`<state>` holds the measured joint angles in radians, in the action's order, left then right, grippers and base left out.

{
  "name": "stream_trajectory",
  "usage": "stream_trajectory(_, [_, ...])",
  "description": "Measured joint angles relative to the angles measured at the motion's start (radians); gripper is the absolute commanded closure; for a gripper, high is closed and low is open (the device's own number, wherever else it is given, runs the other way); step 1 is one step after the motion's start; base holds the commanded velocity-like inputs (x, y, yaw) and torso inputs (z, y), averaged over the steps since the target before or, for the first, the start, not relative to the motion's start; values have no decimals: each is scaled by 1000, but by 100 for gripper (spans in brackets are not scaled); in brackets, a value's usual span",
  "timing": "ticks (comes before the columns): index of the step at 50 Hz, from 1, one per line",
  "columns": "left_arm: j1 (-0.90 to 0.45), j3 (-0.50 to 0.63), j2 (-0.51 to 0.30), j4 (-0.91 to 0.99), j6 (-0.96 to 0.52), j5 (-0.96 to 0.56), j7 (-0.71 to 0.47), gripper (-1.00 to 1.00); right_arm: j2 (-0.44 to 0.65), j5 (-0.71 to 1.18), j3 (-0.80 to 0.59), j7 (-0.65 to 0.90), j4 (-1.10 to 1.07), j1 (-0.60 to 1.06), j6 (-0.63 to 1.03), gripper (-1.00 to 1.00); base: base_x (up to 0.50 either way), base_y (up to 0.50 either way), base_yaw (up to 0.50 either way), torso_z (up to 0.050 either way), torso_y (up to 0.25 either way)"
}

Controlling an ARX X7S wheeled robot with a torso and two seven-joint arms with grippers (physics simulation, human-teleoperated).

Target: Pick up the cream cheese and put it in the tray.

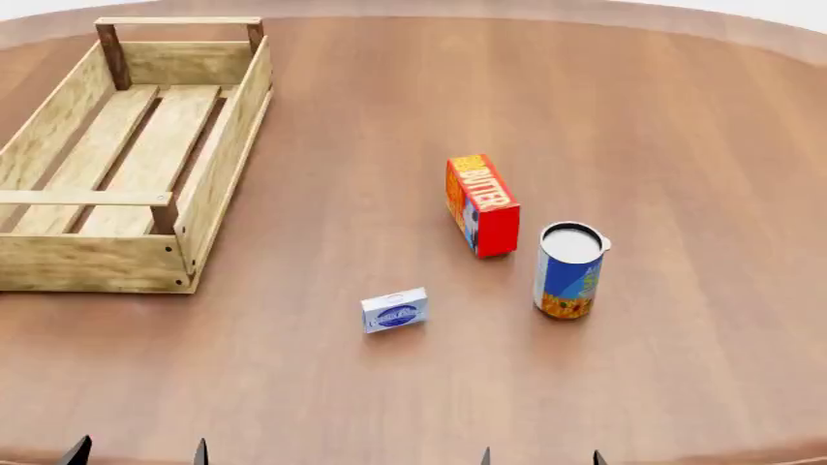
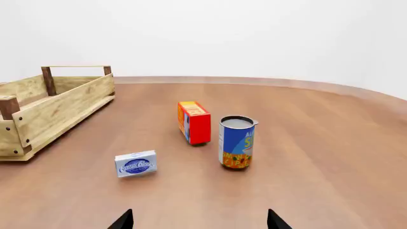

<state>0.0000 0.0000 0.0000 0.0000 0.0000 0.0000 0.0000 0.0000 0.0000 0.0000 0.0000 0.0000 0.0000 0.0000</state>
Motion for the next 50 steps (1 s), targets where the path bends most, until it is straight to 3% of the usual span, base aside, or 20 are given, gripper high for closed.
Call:
stream_trajectory(21, [60,38,-48,146,2,-38,-61,-100,47,30,-51,64,-138,-58,2,-100,0,0,0,0,0])
stream_trajectory(32, [148,35,-72,289,139,4,-130,-100,68,31,-62,102,-269,-134,-98,-100,0,0,0,0,0])
stream_trajectory(50, [238,36,-103,361,406,52,-213,-100,97,-28,-80,173,-363,-231,-382,-100,8,33,0,0,0])
